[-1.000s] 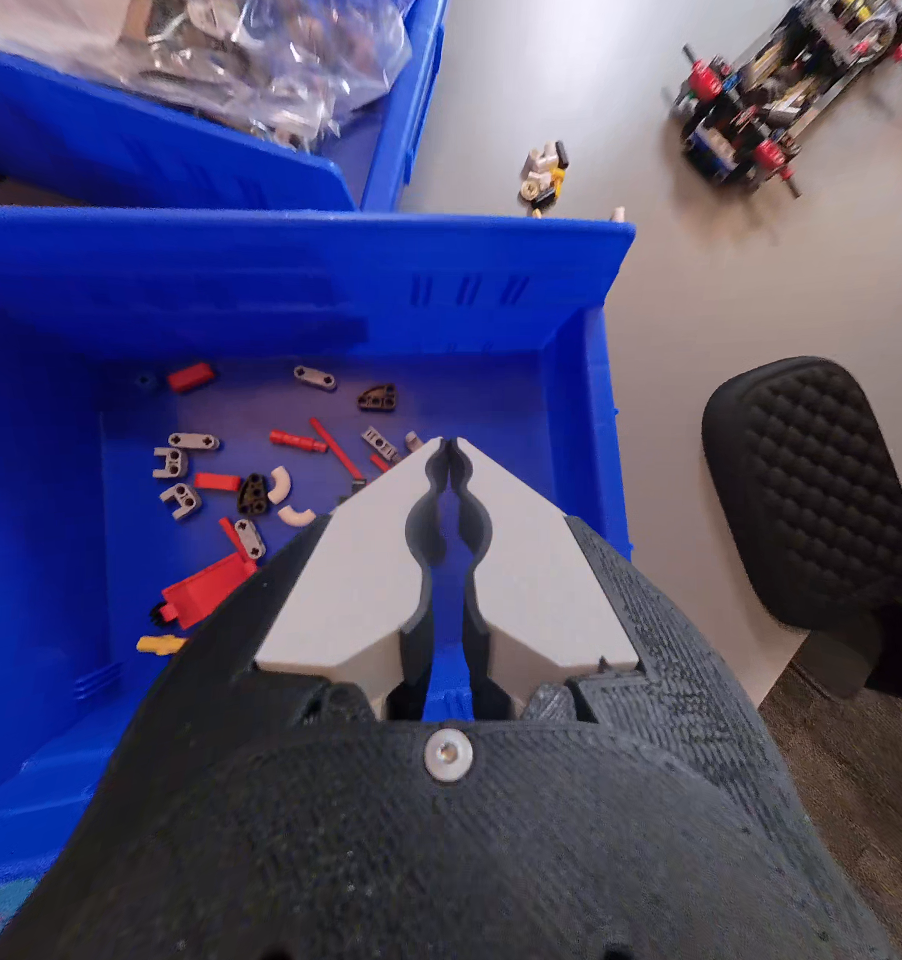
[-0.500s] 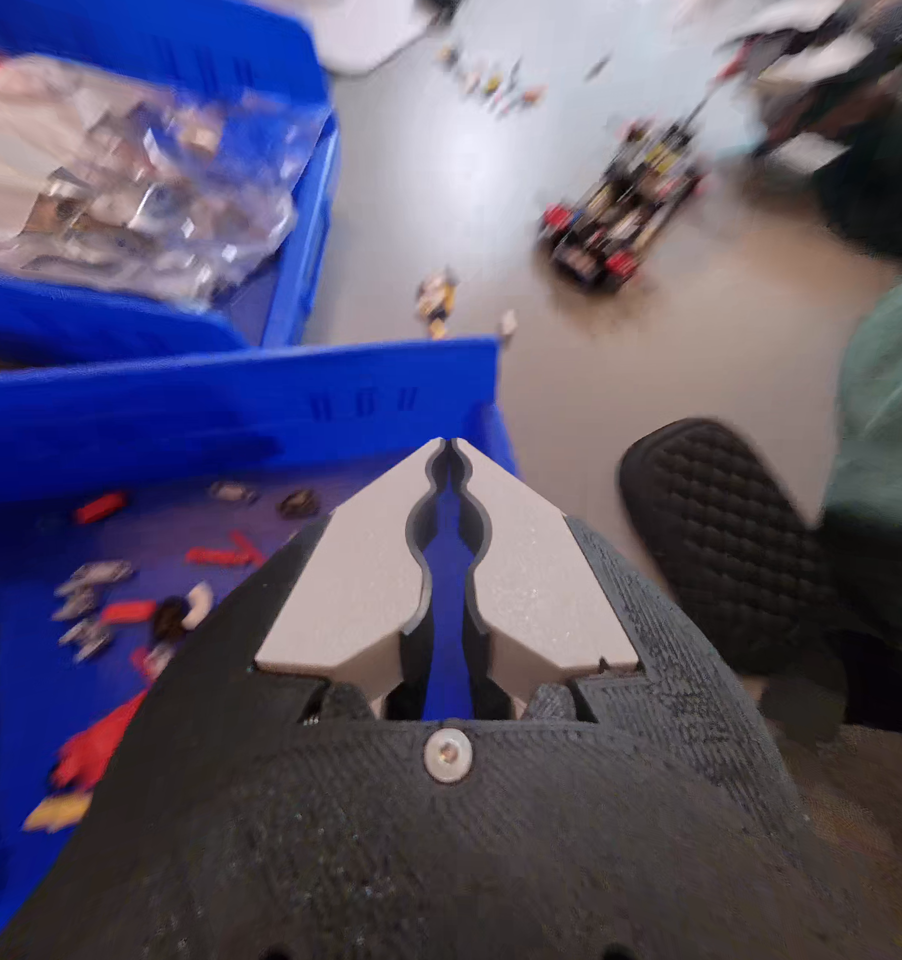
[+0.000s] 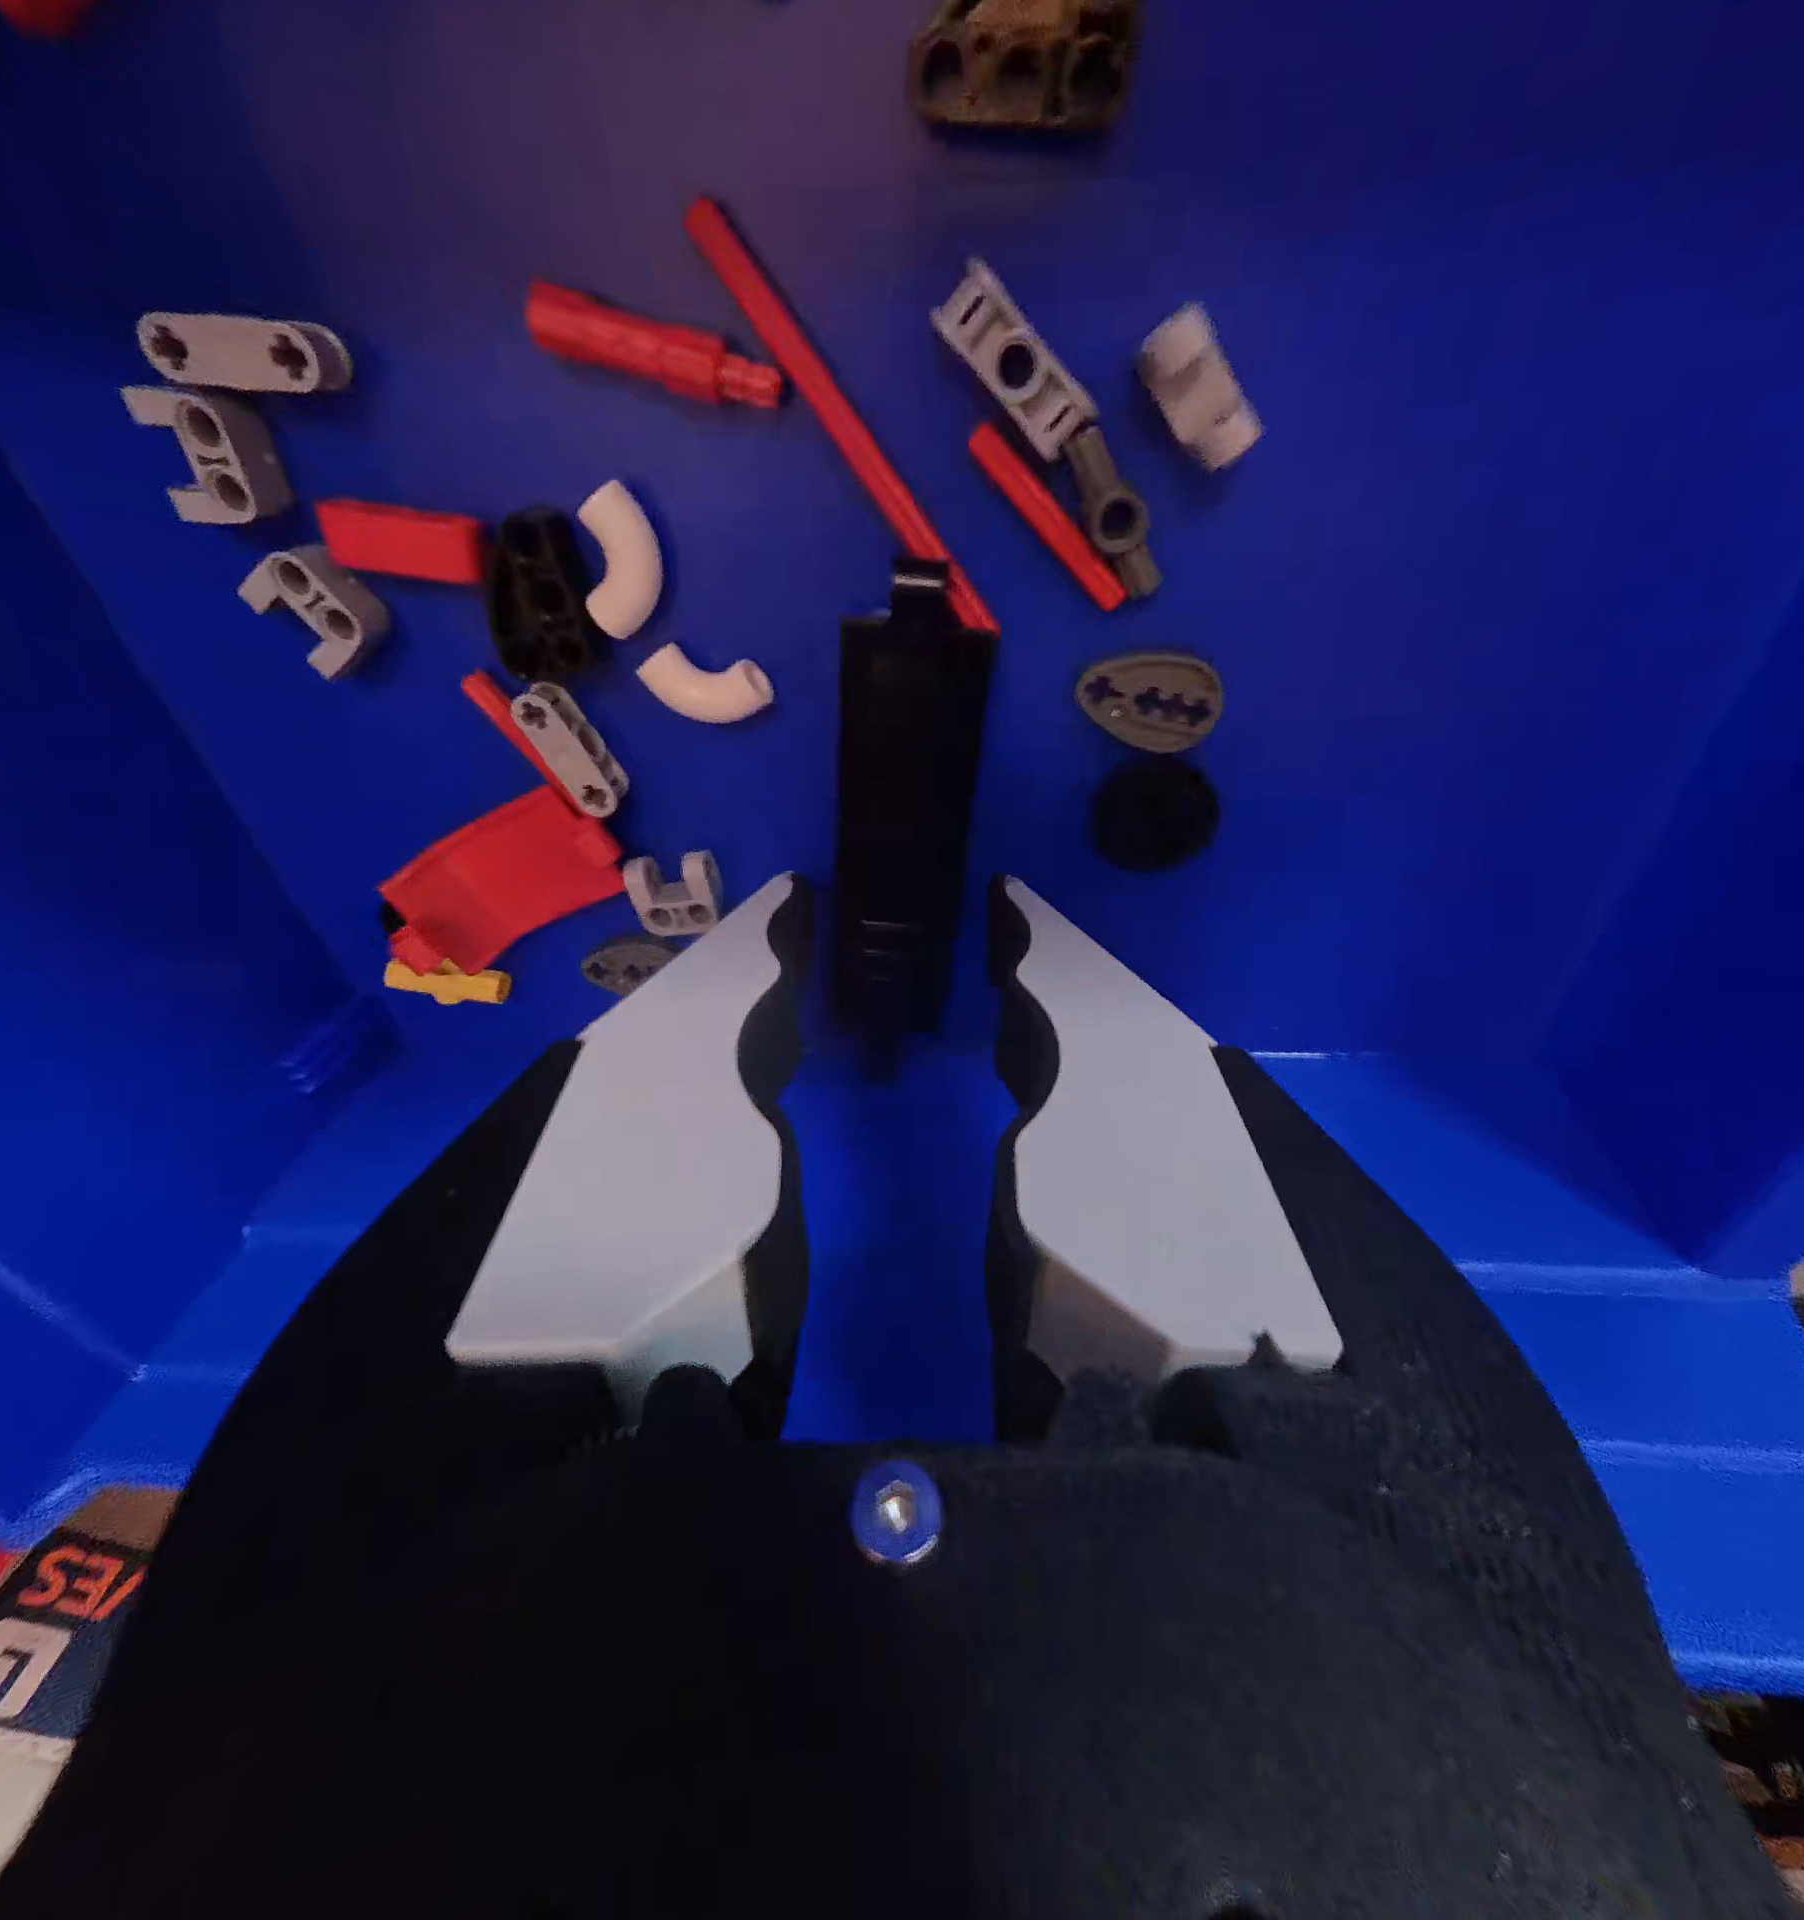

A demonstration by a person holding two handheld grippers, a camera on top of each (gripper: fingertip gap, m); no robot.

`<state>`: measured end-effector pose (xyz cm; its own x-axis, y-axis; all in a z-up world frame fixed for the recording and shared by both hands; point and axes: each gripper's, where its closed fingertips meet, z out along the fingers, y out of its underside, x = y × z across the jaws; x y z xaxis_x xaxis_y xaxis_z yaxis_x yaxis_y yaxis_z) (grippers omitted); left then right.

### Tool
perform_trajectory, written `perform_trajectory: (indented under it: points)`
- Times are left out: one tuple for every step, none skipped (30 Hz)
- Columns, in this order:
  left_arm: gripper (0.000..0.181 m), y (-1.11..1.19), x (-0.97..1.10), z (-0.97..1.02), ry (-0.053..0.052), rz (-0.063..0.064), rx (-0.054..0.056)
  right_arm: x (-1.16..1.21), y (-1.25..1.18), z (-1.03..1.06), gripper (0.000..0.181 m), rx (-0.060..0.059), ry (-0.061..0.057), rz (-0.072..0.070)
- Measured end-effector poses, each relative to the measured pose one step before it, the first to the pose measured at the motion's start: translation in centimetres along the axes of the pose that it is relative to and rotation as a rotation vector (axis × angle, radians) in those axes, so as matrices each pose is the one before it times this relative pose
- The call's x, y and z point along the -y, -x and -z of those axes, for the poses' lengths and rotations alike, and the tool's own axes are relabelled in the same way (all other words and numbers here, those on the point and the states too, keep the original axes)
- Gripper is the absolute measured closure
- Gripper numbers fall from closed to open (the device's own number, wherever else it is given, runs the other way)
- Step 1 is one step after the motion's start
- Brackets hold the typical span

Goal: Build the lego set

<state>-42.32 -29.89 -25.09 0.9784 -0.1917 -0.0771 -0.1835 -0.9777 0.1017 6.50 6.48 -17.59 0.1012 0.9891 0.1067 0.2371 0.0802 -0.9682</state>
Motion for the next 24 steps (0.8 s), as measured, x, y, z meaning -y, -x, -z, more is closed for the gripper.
perform_trajectory:
  points:
    - [0.149,0.199,-0.123,-0.169,0.0151,0.002,-0.0067,0.011,-0.029,0.012,0.139,0.0,-0.0007,-0.0019]
    - [0.151,-0.005,0.114,-0.016,-0.003,0.0121,-0.0215,0.004,-0.007,0.003,0.139,0.0001,-0.0006,-0.0018]
    - [0.151,-0.121,-0.001,-0.052,0.0059,0.0139,-0.0276,0.014,-0.008,0.014,0.139,0.0005,-0.0007,-0.0012]
    - [0.158,-0.233,-0.017,-0.044,0.0089,0.0048,-0.0275,0.002,0.0,0.004,0.139,0.001,-0.0004,-0.0008]
    - [0.158,-0.007,0.024,-0.004,0.0072,-0.0097,-0.0031,0.001,0.012,0.004,0.139,0.002,0.0005,-0.0006]
    - [0.159,-0.056,0.044,0.004,0.0067,-0.0139,-0.0032,-0.004,0.031,0.002,0.139,0.0024,0.0003,0.0003]
    - [0.159,-0.162,0.102,0.023,0.0043,-0.0099,-0.0092,-0.005,0.051,-0.003,0.139,0.0028,0.0006,0.0013]
    - [0.159,-0.231,0.225,0.063,-0.0042,-0.0122,-0.0125,0.003,0.046,-0.005,0.139,0.0022,0.0001,0.0021]
    - [0.159,-0.249,0.358,0.07,-0.0166,-0.0084,-0.0112,0.005,0.046,0.003,0.139,0.0017,-0.0002,0.0024]
    - [0.159,-0.141,0.254,0.067,-0.0151,-0.0055,-0.0044,0.008,0.023,0.009,0.139,0.0006,-0.0006,0.0021]
    - [0.159,-0.049,0.022,0.058,-0.0058,-0.0067,0.0016,0.019,-0.002,0.024,0.139,-0.0001,-0.0011,0.001]
    - [0.158,-0.091,-0.043,0.122,-0.0085,-0.0016,-0.0029,0.026,-0.004,0.011,0.139,-0.0001,-0.0015,0.0001]
    - [0.158,-0.105,0.005,0.306,-0.0185,0.008,-0.008,0.015,0.008,0.027,0.14,0.0006,-0.0017,-0.0004]
    - [0.159,-0.046,0.05,0.541,-0.0269,0.01,-0.0049,0.024,-0.001,0.018,0.14,0.0012,-0.0016,-0.0009]
    - [0.159,-0.077,0.134,0.758,-0.0356,0.0087,-0.0051,0.008,0.003,0.026,0.14,0.0011,-0.0005,-0.0016]
    - [0.159,-0.17,0.267,0.966,-0.0452,0.0085,-0.0085,0.005,0.002,0.002,0.14,0.0015,-0.0007,-0.0017]
    - [0.159,-0.222,0.499,1.143,-0.0568,0.0052,-0.0075,0.003,-0.006,0.008,0.14,0.0018,0.0001,-0.0016]
    - [0.159,-0.422,0.867,1.304,-0.0758,0.0014,-0.0144,-0.009,0.015,-0.015,0.14,0.0019,0.0009,-0.0009]
    - [0.158,-0.801,1.374,1.39,-0.0976,-0.0024,-0.0302,-0.006,0.018,-0.006,0.139,0.0014,0.0006,0.0004]
    - [0.158,-1.215,1.819,1.336,-0.1113,-0.0128,-0.0429,0.004,0.042,0.004,0.139,0.0013,-0.0001,0.0023]
    - [0.159,-1.686,2.196,1.073,-0.1181,-0.0257,-0.0578,0.044,0.063,-0.014,0.139,0.0015,-0.0019,0.0039]
    - [0.159,-2.141,2.37,0.604,-0.1155,-0.0355,-0.0737,0.087,0.126,-0.033,0.139,0.0037,-0.0039,0.0034]
    - [0.159,-2.408,2.352,0.004,-0.1044,-0.0443,-0.0838,0.142,0.196,-0.081,0.139,0.0068,-0.004,0.0025]
    - [0.159,-2.512,2.183,-0.625,-0.0915,-0.051,-0.0902,0.315,0.261,-0.103,0.139,0.0093,-0.0081,0.0023]
